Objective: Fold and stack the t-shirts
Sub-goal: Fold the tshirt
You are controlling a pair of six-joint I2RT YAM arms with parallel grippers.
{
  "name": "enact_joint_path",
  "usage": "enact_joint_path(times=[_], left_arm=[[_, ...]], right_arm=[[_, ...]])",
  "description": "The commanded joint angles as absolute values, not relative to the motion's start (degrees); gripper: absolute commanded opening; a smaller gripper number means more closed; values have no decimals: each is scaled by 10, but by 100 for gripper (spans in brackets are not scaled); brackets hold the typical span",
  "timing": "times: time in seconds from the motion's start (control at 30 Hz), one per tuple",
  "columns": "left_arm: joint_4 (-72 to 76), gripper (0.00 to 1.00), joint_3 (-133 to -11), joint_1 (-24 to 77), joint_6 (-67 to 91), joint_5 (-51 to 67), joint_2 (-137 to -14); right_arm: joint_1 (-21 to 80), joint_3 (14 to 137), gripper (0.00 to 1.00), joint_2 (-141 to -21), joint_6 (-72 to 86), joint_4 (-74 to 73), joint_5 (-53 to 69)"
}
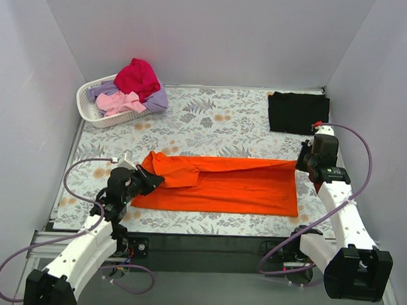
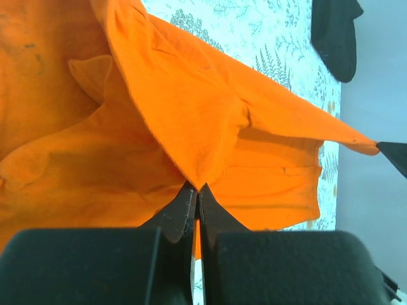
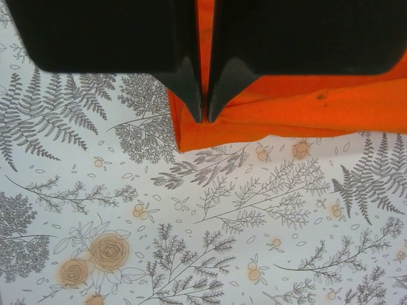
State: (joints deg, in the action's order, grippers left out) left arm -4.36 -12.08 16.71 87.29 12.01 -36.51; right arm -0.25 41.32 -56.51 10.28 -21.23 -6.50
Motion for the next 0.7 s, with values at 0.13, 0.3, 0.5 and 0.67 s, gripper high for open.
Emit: enact_joint_path(times=[0.13,0.3,0.5,0.67], left_arm=[[-129,0,-126,167,912,55,-251],[-153,0,-128,167,929,46,-215],[-169,0,-149,166,932,84,-214],[-171,0,-151,166,935,107,-228]], right_arm=[[-1,430,1,-535,96,-249,-126],[19,444,1,-534,97,-279,-140],[29,456,1,-541,98,-328,-165],[54,475,1,-548,101,-358,-207]])
